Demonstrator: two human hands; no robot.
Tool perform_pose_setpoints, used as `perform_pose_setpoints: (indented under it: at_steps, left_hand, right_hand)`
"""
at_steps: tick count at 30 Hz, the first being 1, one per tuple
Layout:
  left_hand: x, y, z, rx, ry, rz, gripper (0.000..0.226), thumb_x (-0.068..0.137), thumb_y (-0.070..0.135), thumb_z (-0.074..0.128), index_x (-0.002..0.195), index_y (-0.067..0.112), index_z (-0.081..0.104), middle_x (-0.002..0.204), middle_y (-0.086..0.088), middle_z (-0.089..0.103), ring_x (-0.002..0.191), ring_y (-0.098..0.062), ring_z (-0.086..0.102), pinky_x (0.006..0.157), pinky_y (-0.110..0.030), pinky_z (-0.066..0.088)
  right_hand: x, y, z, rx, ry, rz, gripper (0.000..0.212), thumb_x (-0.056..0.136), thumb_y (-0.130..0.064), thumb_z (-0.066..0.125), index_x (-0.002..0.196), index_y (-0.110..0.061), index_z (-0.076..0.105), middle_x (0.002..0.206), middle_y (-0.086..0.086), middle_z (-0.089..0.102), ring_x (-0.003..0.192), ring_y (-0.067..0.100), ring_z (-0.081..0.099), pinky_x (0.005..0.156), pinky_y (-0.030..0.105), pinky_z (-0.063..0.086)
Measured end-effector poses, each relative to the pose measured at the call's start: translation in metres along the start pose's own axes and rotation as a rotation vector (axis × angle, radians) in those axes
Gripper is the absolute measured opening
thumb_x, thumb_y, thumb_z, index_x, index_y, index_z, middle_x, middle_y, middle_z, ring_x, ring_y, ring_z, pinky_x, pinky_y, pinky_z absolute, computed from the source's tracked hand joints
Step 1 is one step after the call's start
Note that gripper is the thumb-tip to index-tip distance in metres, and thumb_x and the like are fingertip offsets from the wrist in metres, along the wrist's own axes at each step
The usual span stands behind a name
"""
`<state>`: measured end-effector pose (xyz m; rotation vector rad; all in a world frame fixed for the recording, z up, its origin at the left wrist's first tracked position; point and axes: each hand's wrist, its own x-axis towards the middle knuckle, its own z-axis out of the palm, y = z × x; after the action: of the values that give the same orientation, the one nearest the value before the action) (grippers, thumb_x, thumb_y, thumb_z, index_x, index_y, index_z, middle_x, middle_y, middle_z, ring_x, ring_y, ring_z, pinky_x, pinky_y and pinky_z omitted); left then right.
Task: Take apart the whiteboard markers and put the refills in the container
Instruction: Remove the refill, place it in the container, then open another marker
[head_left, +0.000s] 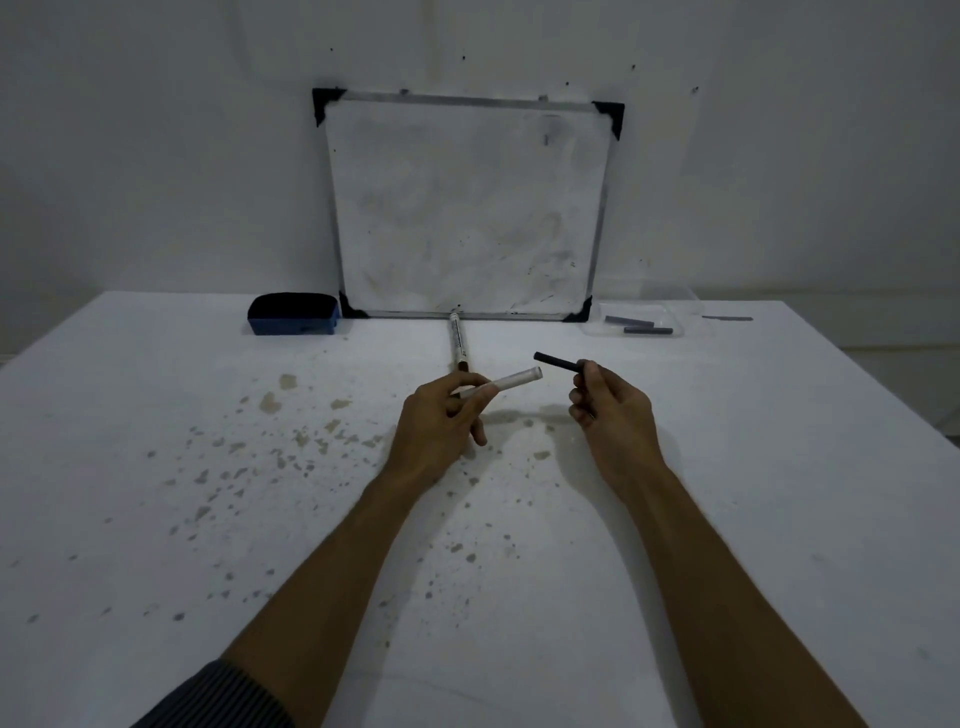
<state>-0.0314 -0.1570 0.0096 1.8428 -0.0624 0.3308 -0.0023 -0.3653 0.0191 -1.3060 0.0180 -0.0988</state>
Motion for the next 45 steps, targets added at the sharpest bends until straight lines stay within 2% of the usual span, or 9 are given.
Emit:
perform_pose_setpoints:
  at_steps: [14, 19, 23, 27, 30, 34, 40, 42, 45]
  left_hand:
    - [0.002, -0.005, -0.002, -0.057, 0.061, -0.003, 0.023, 0.099, 0.031, 0.068, 0.116, 0.016, 0.071, 0.06, -0.007, 0.07, 0.049, -0.013, 0.063, 0.051, -0.027, 0.056]
    - [0.0, -0.002, 0.0, -0.071, 0.037, 0.018, 0.024, 0.099, 0.028, 0.069, 0.119, 0.014, 0.07, 0.076, -0.009, 0.076, 0.065, -0.012, 0.072, 0.062, -0.027, 0.062]
    - [-0.004, 0.004, 0.002, -0.033, 0.034, 0.025, 0.023, 0.1, 0.027, 0.067, 0.119, 0.015, 0.068, 0.081, -0.008, 0.078, 0.063, -0.004, 0.073, 0.052, -0.013, 0.052]
    - [-0.005, 0.004, 0.002, -0.045, 0.027, -0.016, 0.023, 0.101, 0.033, 0.065, 0.119, 0.019, 0.066, 0.079, -0.002, 0.08, 0.067, -0.014, 0.076, 0.051, -0.025, 0.057]
    - [-0.006, 0.005, 0.002, -0.066, 0.003, -0.025, 0.024, 0.1, 0.033, 0.066, 0.121, 0.022, 0.067, 0.079, 0.0, 0.08, 0.067, -0.018, 0.076, 0.051, -0.032, 0.06]
    - [-0.006, 0.01, 0.004, 0.019, 0.077, 0.102, 0.028, 0.099, 0.034, 0.067, 0.125, 0.024, 0.066, 0.07, 0.002, 0.077, 0.059, -0.014, 0.072, 0.056, -0.022, 0.057]
    - [-0.001, -0.003, -0.004, 0.45, 0.065, 0.359, 0.042, 0.091, 0.054, 0.068, 0.128, 0.035, 0.069, 0.118, 0.017, 0.069, 0.104, 0.002, 0.053, 0.095, -0.037, 0.048]
    - [-0.002, -0.003, -0.009, 0.425, 0.032, 0.316, 0.04, 0.09, 0.052, 0.071, 0.126, 0.034, 0.073, 0.113, 0.019, 0.072, 0.098, 0.006, 0.053, 0.094, -0.036, 0.05]
    - [-0.004, -0.003, -0.017, 0.351, -0.005, 0.245, 0.038, 0.089, 0.048, 0.074, 0.123, 0.033, 0.075, 0.1, 0.015, 0.077, 0.086, 0.006, 0.063, 0.08, -0.019, 0.054]
  right_hand:
    - [0.002, 0.006, -0.002, -0.336, 0.005, -0.183, 0.024, 0.105, -0.025, 0.053, 0.117, -0.011, 0.069, 0.075, -0.002, 0.06, 0.069, 0.008, 0.056, 0.074, 0.026, 0.049]
    - [-0.005, -0.001, 0.0, -0.422, -0.045, -0.281, 0.026, 0.104, -0.024, 0.057, 0.125, -0.022, 0.07, 0.101, -0.002, 0.066, 0.076, 0.0, 0.062, 0.078, 0.018, 0.055]
    - [-0.012, 0.003, 0.012, -0.498, -0.141, -0.326, 0.028, 0.104, -0.023, 0.056, 0.129, -0.027, 0.068, 0.115, 0.006, 0.067, 0.085, -0.001, 0.065, 0.078, 0.02, 0.057]
    - [-0.013, 0.006, 0.02, -0.493, -0.156, -0.289, 0.031, 0.101, -0.028, 0.061, 0.132, -0.031, 0.065, 0.12, 0.0, 0.068, 0.099, 0.012, 0.069, 0.085, 0.022, 0.058]
    - [-0.013, 0.006, 0.019, -0.379, -0.123, -0.228, 0.028, 0.098, -0.026, 0.066, 0.126, -0.026, 0.071, 0.11, -0.002, 0.075, 0.092, 0.013, 0.073, 0.081, 0.019, 0.056]
    - [-0.011, 0.006, 0.016, -0.32, -0.068, -0.164, 0.026, 0.098, -0.023, 0.067, 0.122, -0.018, 0.074, 0.1, -0.006, 0.077, 0.091, 0.016, 0.075, 0.078, 0.016, 0.057]
    - [-0.016, 0.003, 0.02, -0.405, -0.113, -0.159, 0.028, 0.098, -0.027, 0.066, 0.123, -0.017, 0.073, 0.091, -0.005, 0.076, 0.075, -0.003, 0.071, 0.067, 0.009, 0.052]
    - [-0.019, 0.004, 0.023, -0.419, -0.126, -0.154, 0.029, 0.098, -0.03, 0.065, 0.124, -0.019, 0.074, 0.086, -0.001, 0.075, 0.07, -0.005, 0.068, 0.061, 0.01, 0.05]
    - [-0.023, 0.006, 0.031, -0.495, -0.133, -0.181, 0.031, 0.101, -0.033, 0.06, 0.128, -0.023, 0.07, 0.089, -0.001, 0.07, 0.068, -0.008, 0.063, 0.058, 0.014, 0.05]
